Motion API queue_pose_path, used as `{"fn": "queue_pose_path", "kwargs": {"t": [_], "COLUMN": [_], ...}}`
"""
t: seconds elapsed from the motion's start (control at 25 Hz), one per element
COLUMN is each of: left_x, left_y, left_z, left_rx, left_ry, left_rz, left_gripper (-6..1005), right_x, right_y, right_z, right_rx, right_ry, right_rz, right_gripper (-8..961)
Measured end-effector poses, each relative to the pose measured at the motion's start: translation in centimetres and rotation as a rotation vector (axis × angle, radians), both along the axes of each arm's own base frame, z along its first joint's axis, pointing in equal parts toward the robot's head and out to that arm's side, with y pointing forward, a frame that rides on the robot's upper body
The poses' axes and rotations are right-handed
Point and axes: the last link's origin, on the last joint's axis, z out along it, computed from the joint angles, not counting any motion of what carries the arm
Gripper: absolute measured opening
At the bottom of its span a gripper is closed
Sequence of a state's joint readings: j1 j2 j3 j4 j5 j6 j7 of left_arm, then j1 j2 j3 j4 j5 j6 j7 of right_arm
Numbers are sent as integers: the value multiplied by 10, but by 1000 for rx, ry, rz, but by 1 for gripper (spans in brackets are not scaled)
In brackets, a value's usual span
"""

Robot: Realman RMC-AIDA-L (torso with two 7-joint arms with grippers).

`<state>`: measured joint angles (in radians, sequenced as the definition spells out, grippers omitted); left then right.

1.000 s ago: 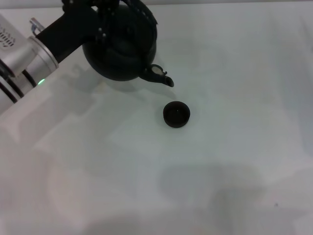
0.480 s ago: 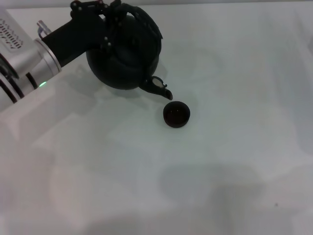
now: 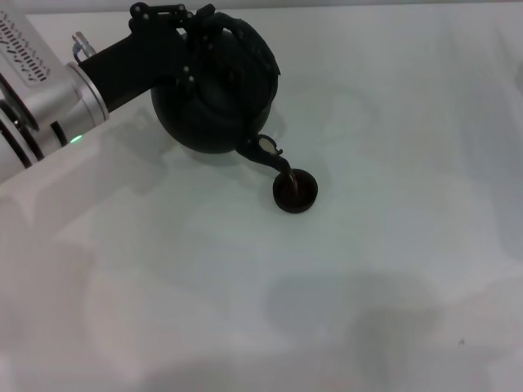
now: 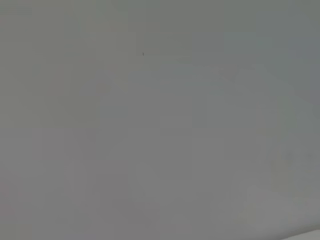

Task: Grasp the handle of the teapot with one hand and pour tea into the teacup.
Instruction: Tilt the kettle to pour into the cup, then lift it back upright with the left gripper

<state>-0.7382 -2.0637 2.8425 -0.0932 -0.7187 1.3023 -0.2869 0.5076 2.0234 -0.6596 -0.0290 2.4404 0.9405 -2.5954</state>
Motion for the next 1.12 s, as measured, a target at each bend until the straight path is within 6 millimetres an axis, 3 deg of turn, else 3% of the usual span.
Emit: {"fn": "queue_pose_path", "kwargs": {"t": [1.12], "left_x": [4], "left_y": [4], "left_z": [-8], "left_rx": [-7], "left_ry": [74], "left_rz": [-28], "left_gripper": [126], "right_x": [0], "right_y": [0], "right_z": [0], "right_rx": [1], "right_ry": [11], "right_rz": [1], "right_gripper": [844]}}
